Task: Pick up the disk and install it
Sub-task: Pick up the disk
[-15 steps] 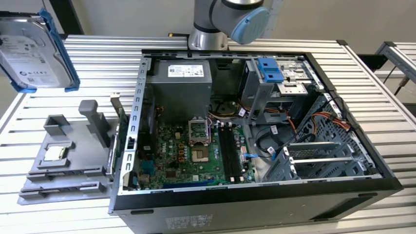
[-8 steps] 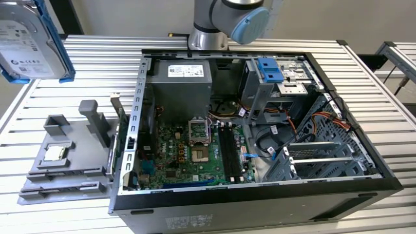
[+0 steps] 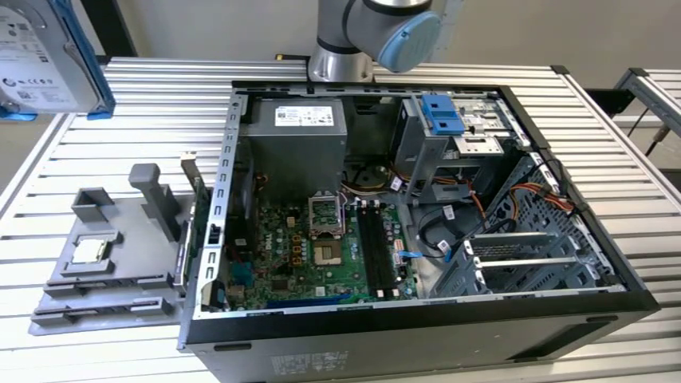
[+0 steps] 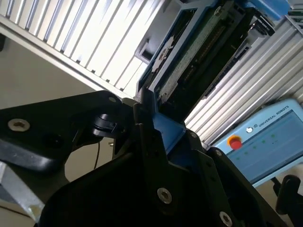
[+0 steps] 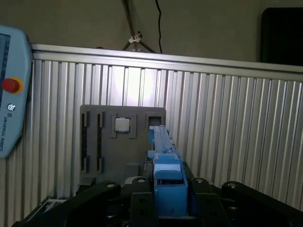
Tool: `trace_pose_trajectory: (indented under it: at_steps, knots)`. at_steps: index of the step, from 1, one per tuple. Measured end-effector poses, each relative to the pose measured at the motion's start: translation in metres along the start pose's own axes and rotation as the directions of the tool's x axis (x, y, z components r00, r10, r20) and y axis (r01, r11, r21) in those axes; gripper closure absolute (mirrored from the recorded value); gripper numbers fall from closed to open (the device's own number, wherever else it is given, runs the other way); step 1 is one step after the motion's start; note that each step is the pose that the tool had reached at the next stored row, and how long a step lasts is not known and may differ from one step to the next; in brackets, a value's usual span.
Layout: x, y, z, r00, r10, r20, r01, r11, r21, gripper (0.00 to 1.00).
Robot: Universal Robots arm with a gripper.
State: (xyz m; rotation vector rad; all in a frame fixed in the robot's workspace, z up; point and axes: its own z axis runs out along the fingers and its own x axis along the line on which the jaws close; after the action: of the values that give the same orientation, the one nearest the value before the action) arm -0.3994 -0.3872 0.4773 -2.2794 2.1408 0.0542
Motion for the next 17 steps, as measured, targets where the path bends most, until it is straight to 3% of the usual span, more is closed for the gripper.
trace_pose_trajectory:
  at_steps: [7,17]
  knots:
    - [-0.0006,0.0002,-0.0178,1.0,0.0,0.0,0.0,1.0,-0.0001,1.0]
    - [-0.0013,0.0005,-0.0357,1.0,0.0,0.0,0.0,1.0,-0.0001,1.0]
